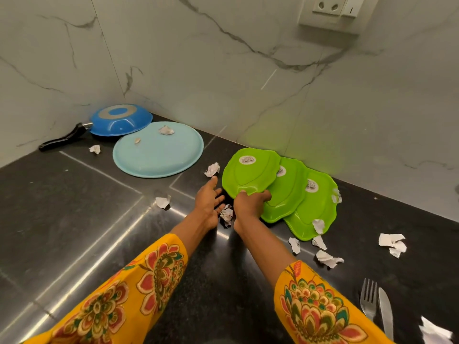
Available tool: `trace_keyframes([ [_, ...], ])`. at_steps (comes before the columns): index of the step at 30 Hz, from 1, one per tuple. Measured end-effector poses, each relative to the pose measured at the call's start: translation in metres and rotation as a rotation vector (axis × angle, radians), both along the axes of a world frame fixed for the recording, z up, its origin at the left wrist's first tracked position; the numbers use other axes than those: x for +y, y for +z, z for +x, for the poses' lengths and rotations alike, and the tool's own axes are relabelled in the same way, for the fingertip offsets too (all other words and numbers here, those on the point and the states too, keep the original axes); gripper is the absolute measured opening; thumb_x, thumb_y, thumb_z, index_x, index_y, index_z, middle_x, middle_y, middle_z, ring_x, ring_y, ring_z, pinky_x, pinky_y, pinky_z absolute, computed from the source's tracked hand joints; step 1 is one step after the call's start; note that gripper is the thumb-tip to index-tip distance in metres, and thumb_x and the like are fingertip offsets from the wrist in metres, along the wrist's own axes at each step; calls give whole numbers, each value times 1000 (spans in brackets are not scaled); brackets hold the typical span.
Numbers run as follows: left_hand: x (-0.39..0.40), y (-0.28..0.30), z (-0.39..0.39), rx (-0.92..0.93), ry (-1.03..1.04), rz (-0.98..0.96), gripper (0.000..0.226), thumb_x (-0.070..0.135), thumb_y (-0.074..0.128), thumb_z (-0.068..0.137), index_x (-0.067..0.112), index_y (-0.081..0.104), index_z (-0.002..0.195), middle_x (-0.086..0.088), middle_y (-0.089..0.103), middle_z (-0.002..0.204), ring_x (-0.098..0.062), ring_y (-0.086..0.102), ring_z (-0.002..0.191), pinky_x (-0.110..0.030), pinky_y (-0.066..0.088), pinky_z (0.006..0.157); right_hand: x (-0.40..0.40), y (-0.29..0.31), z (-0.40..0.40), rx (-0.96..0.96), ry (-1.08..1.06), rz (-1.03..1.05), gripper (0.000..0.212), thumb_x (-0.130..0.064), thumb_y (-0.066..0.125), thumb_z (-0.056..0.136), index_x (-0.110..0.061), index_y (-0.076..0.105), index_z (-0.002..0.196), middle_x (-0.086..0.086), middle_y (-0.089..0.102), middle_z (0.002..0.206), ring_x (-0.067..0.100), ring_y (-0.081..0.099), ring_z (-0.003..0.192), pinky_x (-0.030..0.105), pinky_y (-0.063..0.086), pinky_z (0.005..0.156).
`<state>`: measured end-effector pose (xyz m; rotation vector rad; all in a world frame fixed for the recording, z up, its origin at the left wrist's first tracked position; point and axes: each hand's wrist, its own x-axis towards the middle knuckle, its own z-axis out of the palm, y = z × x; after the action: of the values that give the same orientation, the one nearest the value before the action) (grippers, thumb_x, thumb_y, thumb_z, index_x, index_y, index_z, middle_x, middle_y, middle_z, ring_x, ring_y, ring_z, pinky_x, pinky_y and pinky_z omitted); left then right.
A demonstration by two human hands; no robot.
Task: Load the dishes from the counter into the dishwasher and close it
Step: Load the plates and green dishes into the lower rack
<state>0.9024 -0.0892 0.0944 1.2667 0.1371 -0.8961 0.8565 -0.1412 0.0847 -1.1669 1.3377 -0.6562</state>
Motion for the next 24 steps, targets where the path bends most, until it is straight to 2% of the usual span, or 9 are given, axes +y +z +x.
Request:
trace_keyframes([
  [4, 9, 2, -9, -38, -1, 6, 45, 32, 42, 99, 12, 41, 139, -7, 48, 137, -24, 45, 127, -29, 37, 92, 0, 2, -11, -88, -28, -40, 34, -3, 43, 87, -3, 45, 122, 20, 58, 121, 27, 55, 95, 47, 48, 91],
  [5, 13, 3, -12, -54, 9, 1, 38, 30, 44, 98, 12, 47, 132, -6, 53, 126, -21, 51, 117, -26, 40, 85, 1, 3, -17, -109, -36, -72, 34, -1, 42, 86, -3, 49, 120, 17, 60, 115, 27, 55, 92, 45, 49, 88],
  [7, 20, 4, -17, -70, 34, -11, 15, 28, 46, 98, 17, 55, 100, 1, 53, 93, -11, 51, 80, -18, 37, 63, 2, 4, -30, -131, -35, -158, 32, 2, 41, 86, -3, 55, 114, 11, 58, 100, 23, 50, 86, 35, 44, 78],
  [9, 27, 3, -22, -84, 64, -11, 16, 26, 47, 97, 21, 50, 82, 5, 47, 77, -6, 42, 64, -16, 35, 50, 4, 6, -43, -164, -37, -220, 26, 1, 41, 86, -8, 60, 102, 7, 57, 91, 21, 47, 81, 35, 40, 73],
  [11, 38, 4, -31, -87, 90, -35, 20, 25, 47, 97, 21, 49, 78, 5, 46, 73, -6, 41, 61, -12, 34, 44, 10, 11, -57, -203, -54, -240, 23, 1, 42, 87, -14, 58, 81, 4, 57, 82, 21, 46, 77, 35, 40, 71],
  [16, 70, 8, -67, -94, 98, -43, 21, 17, 46, 97, 20, 49, 76, 3, 46, 72, -7, 39, 59, -10, 31, 36, 35, 22, -103, -298, -106, -222, 31, 5, 37, 87, -14, 62, 81, 4, 61, 84, 20, 51, 80, 36, 44, 76],
  [18, 84, 9, -85, -85, 102, -72, 21, 11, 44, 96, 20, 50, 78, 2, 48, 76, -8, 42, 63, -10, 35, 40, 50, 27, -126, -282, -142, -226, 33, 5, 37, 90, -14, 61, 77, 4, 60, 85, 19, 50, 81, 32, 41, 75],
  [21, 106, 12, -115, -15, 100, -156, 21, 10, 41, 98, 19, 51, 81, 1, 56, 81, -9, 51, 71, -20, 40, 63, 73, 34, -164, -285, -165, -243, 30, 3, 35, 94, 2, 64, 102, 6, 58, 93, 19, 50, 86, 25, 42, 74],
  [24, 131, 13, -142, 85, 147, -217, 20, 9, 41, 99, 16, 51, 84, -4, 57, 82, -14, 54, 73, -27, 47, 66, 95, 33, -202, -211, -170, -237, 30, -2, 36, 96, 1, 63, 107, 7, 56, 94, 19, 49, 87, 27, 37, 76],
])
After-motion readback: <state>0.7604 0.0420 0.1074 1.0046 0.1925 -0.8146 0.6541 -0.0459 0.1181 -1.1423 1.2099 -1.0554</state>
